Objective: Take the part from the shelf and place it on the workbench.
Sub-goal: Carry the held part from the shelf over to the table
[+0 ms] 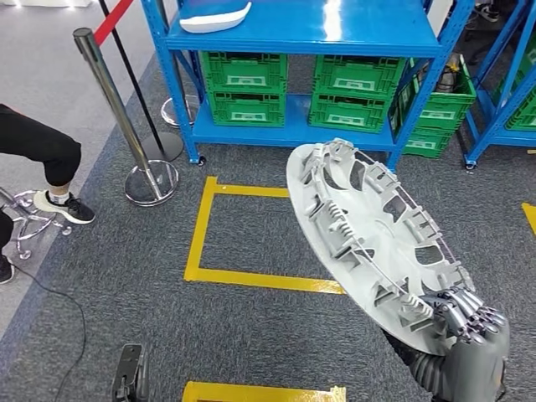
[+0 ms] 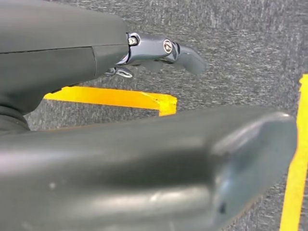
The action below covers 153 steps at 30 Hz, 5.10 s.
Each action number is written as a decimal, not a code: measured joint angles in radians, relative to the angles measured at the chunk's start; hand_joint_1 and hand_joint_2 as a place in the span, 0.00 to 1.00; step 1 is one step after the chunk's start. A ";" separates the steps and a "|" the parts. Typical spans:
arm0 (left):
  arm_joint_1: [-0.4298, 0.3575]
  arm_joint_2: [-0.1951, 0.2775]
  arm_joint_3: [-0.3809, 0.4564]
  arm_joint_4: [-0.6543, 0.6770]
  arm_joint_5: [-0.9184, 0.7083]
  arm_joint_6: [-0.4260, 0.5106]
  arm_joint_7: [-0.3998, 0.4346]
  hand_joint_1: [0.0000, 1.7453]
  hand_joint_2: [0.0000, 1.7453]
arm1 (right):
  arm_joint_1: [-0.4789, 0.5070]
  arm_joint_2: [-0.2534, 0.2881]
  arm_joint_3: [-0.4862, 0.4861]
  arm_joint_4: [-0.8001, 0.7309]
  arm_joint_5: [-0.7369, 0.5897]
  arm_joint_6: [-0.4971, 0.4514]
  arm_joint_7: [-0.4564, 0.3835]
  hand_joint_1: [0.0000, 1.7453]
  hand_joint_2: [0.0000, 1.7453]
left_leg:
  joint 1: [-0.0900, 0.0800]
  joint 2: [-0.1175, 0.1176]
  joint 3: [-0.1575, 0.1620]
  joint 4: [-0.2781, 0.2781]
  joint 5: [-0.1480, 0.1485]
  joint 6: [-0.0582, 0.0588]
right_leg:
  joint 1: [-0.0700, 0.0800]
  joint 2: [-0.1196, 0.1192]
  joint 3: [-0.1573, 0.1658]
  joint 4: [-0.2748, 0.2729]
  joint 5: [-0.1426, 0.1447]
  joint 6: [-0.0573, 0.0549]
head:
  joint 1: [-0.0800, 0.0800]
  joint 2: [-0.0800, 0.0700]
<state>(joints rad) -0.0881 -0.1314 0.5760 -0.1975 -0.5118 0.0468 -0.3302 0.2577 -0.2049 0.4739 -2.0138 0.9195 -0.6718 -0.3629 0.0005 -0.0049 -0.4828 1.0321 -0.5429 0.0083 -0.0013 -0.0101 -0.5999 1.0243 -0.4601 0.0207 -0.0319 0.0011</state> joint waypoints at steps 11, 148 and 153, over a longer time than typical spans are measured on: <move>0.003 0.000 0.000 0.000 0.000 -0.013 -0.026 0.00 0.00 | 0.015 0.000 -0.001 0.000 -0.035 0.002 0.002 1.00 1.00 | -0.012 0.011 -0.086 -0.032 0.077 0.042 | -0.009 0.008 -0.031 0.184 -0.124 0.032 | 0.006 0.000; -0.021 0.003 0.000 -0.008 -0.083 -0.019 0.014 0.00 0.00 | 0.061 0.010 0.033 -0.005 0.068 -0.002 0.079 1.00 1.00 | 0.010 0.011 -0.175 0.233 -0.047 -0.018 | -0.007 0.050 0.024 -0.015 -0.012 -0.020 | 0.004 0.000; -0.022 0.007 0.000 -0.008 -0.084 -0.019 0.017 0.00 0.00 | 0.061 0.010 0.033 -0.006 0.071 -0.002 0.080 1.00 1.00 | 0.011 -0.056 -0.078 0.000 0.050 -0.002 | -0.009 0.100 0.013 -0.004 -0.013 -0.004 | 0.004 0.000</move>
<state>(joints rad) -0.1099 -0.1245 0.5760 -0.2059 -0.5962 0.0276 -0.3127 0.3191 -0.1946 0.5069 -2.0199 0.9908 -0.6733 -0.2832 0.0114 -0.0610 -0.5607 1.0317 -0.4925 0.0067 -0.0100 0.0901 -0.5868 1.0205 -0.4734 0.0168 -0.0277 0.0011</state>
